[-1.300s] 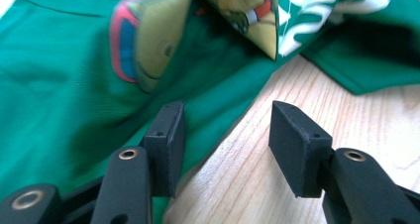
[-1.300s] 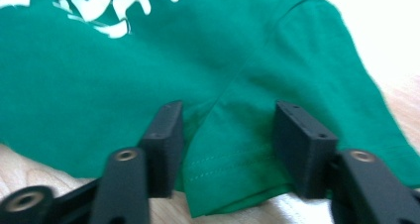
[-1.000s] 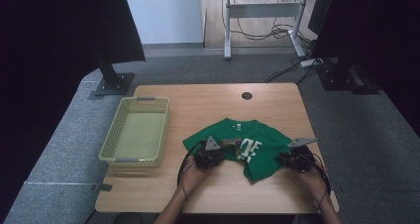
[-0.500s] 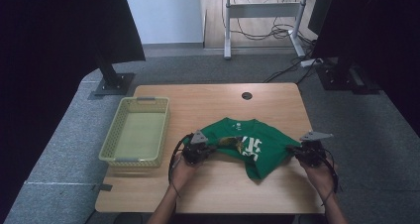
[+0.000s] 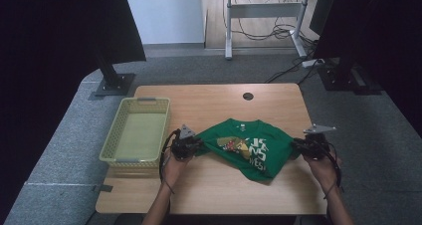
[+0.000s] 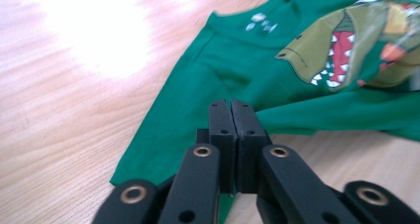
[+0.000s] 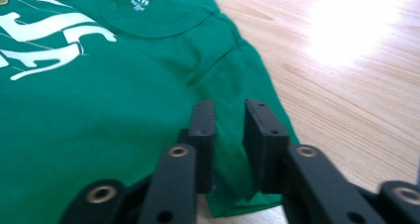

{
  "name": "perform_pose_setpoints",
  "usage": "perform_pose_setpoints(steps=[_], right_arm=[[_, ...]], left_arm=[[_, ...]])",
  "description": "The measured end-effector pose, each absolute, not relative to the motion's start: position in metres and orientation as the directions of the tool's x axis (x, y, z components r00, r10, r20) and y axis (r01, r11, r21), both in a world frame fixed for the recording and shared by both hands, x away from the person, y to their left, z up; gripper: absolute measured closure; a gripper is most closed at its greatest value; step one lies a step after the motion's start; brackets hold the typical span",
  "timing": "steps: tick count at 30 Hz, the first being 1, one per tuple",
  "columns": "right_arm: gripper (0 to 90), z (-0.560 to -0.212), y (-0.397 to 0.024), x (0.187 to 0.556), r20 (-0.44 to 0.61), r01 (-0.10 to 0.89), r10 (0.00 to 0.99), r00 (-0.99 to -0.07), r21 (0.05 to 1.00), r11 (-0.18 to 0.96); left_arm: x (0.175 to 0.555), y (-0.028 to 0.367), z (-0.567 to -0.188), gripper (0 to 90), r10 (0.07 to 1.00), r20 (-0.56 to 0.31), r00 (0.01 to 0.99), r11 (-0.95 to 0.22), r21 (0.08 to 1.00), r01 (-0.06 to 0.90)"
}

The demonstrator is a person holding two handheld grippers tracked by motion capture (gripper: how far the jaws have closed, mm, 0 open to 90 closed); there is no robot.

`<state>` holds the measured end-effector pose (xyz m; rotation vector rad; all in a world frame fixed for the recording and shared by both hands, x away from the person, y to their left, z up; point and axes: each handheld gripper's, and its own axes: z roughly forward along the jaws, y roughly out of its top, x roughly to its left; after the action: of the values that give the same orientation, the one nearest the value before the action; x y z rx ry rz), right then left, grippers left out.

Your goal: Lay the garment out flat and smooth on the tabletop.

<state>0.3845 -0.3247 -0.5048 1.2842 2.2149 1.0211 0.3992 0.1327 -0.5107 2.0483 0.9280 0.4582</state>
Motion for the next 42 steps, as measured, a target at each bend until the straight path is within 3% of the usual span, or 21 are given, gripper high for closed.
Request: perform_pose_setpoints(steps=[1, 2, 3, 4, 5, 6, 10, 13, 25, 29, 30, 31, 34, 35, 36, 37, 38, 39, 41, 42], right_arm=[[71.5, -0.505, -0.325, 0.384, 0.031, 0.582, 0.861, -0.508, 0.749, 0.317], [71.5, -0.505, -0.323, 0.382, 0.046, 0.578, 0.853, -0.520, 0.754, 0.312], [65.7, -0.505, -0.323, 0.382, 0.046, 0.578, 0.853, -0.520, 0.754, 0.312], [65.7, -0.505, -0.323, 0.382, 0.046, 0.578, 0.853, -0.520, 0.754, 0.312], [55.7, -0.500, -0.323, 0.375, 0.042, 0.561, 0.852, -0.523, 0.768, 0.307], [51.6, -0.497, -0.323, 0.372, 0.053, 0.558, 0.847, -0.529, 0.774, 0.300], [50.3, -0.495, -0.322, 0.365, 0.085, 0.557, 0.832, -0.548, 0.779, 0.287], [44.0, -0.503, -0.316, 0.354, 0.090, 0.558, 0.814, -0.574, 0.771, 0.308], [46.7, -0.521, -0.299, 0.348, 0.131, 0.565, 0.754, -0.644, 0.746, 0.352], [46.5, -0.545, -0.285, 0.360, 0.094, 0.579, 0.738, -0.669, 0.689, 0.437], [52.6, -0.547, -0.284, 0.360, 0.062, 0.560, 0.740, -0.669, 0.697, 0.448], [52.6, -0.547, -0.284, 0.360, 0.062, 0.560, 0.740, -0.669, 0.697, 0.448], [56.1, -0.547, -0.283, 0.359, 0.045, 0.556, 0.743, -0.667, 0.694, 0.457], [56.1, -0.547, -0.283, 0.359, 0.045, 0.556, 0.743, -0.667, 0.694, 0.457], [68.7, -0.546, -0.281, 0.357, 0.005, 0.538, 0.743, -0.670, 0.693, 0.480], [68.7, -0.546, -0.281, 0.357, 0.005, 0.538, 0.743, -0.670, 0.693, 0.480], [68.7, -0.546, -0.282, 0.356, -0.003, 0.536, 0.746, -0.666, 0.693, 0.481], [78.4, -0.546, -0.282, 0.356, -0.003, 0.536, 0.746, -0.666, 0.693, 0.481], [78.4, -0.546, -0.284, 0.355, 0.009, 0.549, 0.756, -0.655, 0.693, 0.467], [85.6, -0.546, -0.284, 0.355, 0.009, 0.549, 0.756, -0.655, 0.693, 0.467]], left_arm=[[0.399, 0.133, -0.511, 64.9, 0.750, -0.007, 0.662, -0.391, 0.803, 0.450], [0.399, 0.133, -0.511, 64.9, 0.750, -0.007, 0.662, -0.391, 0.803, 0.450], [0.390, 0.128, -0.506, 64.9, 0.723, 0.014, 0.690, -0.414, 0.809, 0.418], [0.390, 0.128, -0.506, 56.4, 0.723, 0.014, 0.690, -0.414, 0.809, 0.418], [0.384, 0.123, -0.503, 56.4, 0.704, 0.019, 0.710, -0.424, 0.813, 0.399], [0.382, 0.120, -0.502, 54.1, 0.688, 0.004, 0.726, -0.424, 0.814, 0.398], [0.377, 0.112, -0.502, 53.2, 0.654, -0.025, 0.756, -0.427, 0.813, 0.397], [0.365, 0.086, -0.515, 52.6, 0.588, 0.007, 0.809, -0.492, 0.797, 0.350], [0.365, 0.041, -0.531, 47.5, 0.492, 0.034, 0.870, -0.540, 0.796, 0.274], [0.369, 0.031, -0.539, 47.4, 0.487, 0.049, 0.872, -0.578, 0.767, 0.279], [0.373, 0.026, -0.549, 51.9, 0.489, 0.063, 0.870, -0.611, 0.736, 0.290], [0.373, 0.026, -0.549, 56.5, 0.489, 0.063, 0.870, -0.611, 0.736, 0.290], [0.376, 0.028, -0.551, 56.5, 0.504, 0.028, 0.863, -0.584, 0.748, 0.317], [0.376, 0.028, -0.551, 75.4, 0.504, 0.028, 0.863, -0.584, 0.748, 0.317], [0.378, 0.029, -0.551, 75.4, 0.509, 0.030, 0.860, -0.583, 0.747, 0.319], [0.378, 0.029, -0.551, 85.6, 0.509, 0.030, 0.860, -0.583, 0.747, 0.319], [0.378, 0.029, -0.551, 85.6, 0.509, 0.030, 0.860, -0.583, 0.747, 0.319], [0.378, 0.030, -0.551, 85.6, 0.508, 0.022, 0.861, -0.578, 0.750, 0.322], [0.378, 0.030, -0.551, 88.2, 0.508, 0.022, 0.861, -0.578, 0.750, 0.322], [0.376, 0.032, -0.550, 88.2, 0.507, 0.046, 0.860, -0.595, 0.741, 0.311]])
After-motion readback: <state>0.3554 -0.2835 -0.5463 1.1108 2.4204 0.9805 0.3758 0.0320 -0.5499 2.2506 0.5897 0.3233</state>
